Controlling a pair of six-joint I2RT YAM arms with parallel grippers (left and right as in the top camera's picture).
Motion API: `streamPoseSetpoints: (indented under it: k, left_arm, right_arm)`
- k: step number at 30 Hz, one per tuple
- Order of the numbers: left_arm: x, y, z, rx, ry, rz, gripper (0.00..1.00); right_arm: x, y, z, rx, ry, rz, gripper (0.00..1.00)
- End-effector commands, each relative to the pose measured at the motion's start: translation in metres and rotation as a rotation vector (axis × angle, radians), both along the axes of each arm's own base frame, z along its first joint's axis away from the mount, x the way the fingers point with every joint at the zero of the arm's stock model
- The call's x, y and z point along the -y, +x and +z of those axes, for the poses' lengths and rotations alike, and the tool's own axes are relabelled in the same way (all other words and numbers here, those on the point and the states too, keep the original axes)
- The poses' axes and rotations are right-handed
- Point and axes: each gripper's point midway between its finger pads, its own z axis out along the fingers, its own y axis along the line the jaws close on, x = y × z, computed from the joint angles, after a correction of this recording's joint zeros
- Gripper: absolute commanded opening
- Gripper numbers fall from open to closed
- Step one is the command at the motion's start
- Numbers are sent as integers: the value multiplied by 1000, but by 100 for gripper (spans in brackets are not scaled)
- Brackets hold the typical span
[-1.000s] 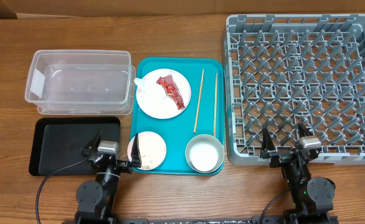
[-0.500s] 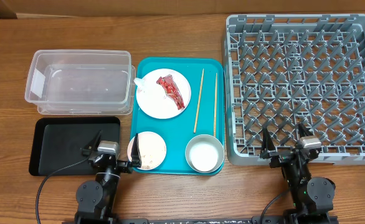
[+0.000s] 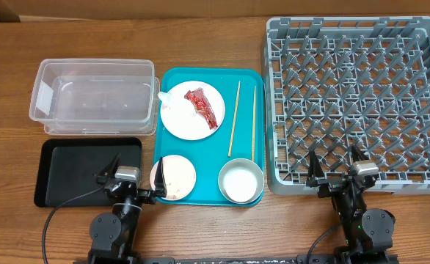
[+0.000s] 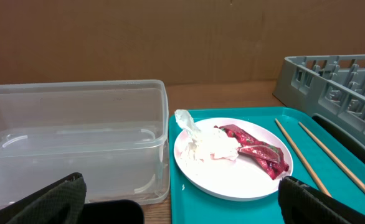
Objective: Sort waste into correct bins and load items into the dishwasher
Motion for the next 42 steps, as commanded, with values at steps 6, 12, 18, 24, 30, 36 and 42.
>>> streamPoseSetpoints:
  k: [6, 12, 18, 24, 30, 36, 42]
  left_arm:
    - [-2, 0, -2, -3, -9, 10, 100]
    - [-2, 0, -2, -3, -9, 10, 100]
    - [-2, 0, -2, -3, -9, 10, 100]
    - [-2, 0, -2, -3, -9, 10, 100]
    - [-2, 0, -2, -3, -9, 10, 100]
    - [-2, 0, -2, -3, -9, 10, 100]
    - [-2, 0, -2, -3, -9, 10, 100]
  right_arm:
    - [-1, 0, 0, 10, 1, 6, 100]
    - [-40, -13, 23, 68, 27, 243, 100]
    - [-48, -36, 51, -62, 118, 301, 100]
    - [-43, -61, 113, -247, 116, 276, 100]
    - [-43, -60, 152, -488, 36, 282, 100]
    - [-67, -48, 186, -607, 110, 407, 100]
    - [-83, -26, 183, -669, 179, 479, 100]
